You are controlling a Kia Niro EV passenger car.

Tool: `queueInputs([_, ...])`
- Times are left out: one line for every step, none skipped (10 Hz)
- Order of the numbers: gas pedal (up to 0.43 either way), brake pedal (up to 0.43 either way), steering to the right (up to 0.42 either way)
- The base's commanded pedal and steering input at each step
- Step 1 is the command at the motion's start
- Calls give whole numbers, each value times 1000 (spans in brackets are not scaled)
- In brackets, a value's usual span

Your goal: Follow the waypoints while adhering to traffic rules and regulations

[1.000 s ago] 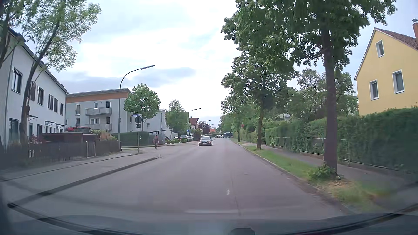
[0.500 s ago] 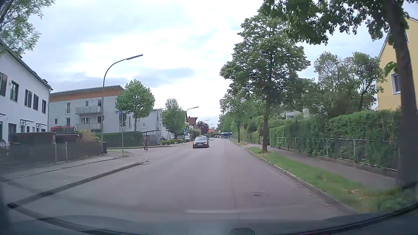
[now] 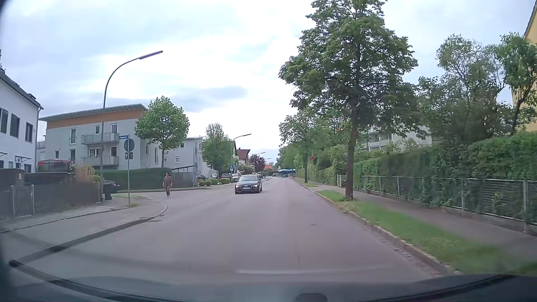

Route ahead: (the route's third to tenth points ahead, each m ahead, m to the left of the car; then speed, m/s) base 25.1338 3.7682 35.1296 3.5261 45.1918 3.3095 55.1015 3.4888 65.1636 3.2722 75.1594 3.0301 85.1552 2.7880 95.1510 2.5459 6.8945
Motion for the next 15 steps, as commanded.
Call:
queueInputs([130, 0, 8])
queueInputs([130, 0, 8])
queueInputs([130, 0, 8])
queueInputs([130, 0, 8])
queueInputs([130, 0, 8])
queueInputs([130, 0, 7])
queueInputs([130, 0, 6])
queueInputs([130, 0, 5])
queueInputs([130, 0, 3])
queueInputs([130, 0, 3])
queueInputs([130, 0, 3])
queueInputs([130, 0, 3])
queueInputs([130, 0, 2])
queueInputs([130, 0, 1])
queueInputs([130, 0, -1])
